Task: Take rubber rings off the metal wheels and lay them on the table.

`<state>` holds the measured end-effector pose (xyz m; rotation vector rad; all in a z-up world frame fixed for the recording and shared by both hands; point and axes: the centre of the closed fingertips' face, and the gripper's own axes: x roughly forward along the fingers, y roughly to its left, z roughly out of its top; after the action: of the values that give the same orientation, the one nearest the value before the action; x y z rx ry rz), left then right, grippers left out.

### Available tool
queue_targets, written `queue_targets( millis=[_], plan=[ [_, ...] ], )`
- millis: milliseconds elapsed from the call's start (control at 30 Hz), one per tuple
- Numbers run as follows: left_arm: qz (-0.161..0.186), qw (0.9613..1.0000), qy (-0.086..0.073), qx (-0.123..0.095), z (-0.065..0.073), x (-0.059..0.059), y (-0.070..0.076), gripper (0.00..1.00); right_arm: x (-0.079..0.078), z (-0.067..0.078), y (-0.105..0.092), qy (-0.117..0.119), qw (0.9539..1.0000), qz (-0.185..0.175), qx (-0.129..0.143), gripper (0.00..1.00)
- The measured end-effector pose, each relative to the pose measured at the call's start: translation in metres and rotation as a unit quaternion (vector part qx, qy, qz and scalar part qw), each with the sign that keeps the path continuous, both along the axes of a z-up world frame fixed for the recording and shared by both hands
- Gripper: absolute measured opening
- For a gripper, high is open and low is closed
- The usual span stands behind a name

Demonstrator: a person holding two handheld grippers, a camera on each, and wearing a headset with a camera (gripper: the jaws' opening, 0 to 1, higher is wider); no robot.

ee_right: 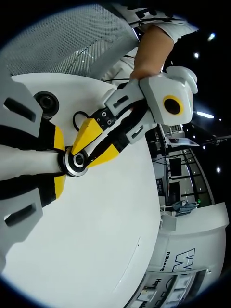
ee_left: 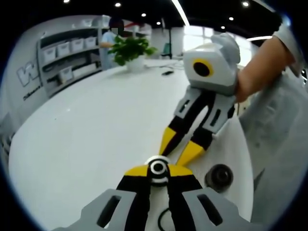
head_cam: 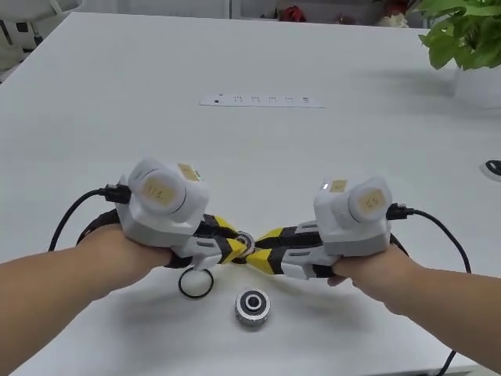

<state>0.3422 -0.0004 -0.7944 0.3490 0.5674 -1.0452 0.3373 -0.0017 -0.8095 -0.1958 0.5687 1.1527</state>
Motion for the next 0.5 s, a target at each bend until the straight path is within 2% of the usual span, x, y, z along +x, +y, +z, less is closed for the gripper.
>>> queue_targets(
  millis=[133, 267, 500],
  plan=[
    [0.001, 1.0000, 0.000, 0.000, -0.0006, 0.0013, 0.0004, 0.13, 0.0003, -0.0006, -0.0011, 0.002, 1.0000, -0.002, -0.001, 0.13],
    [0.003, 1.0000, 0.001, 0.001, -0.0006, 0.0017, 0.0006, 0.13, 0.0044, -0.0019, -0.0050, 0.013, 0.9998, -0.012, 0.001, 0.05],
    [0.002, 1.0000, -0.002, 0.005, -0.0010, 0.0024, 0.0010, 0.13, 0.0053, -0.0018, -0.0049, 0.020, 0.9996, -0.019, 0.003, 0.03]
  ],
)
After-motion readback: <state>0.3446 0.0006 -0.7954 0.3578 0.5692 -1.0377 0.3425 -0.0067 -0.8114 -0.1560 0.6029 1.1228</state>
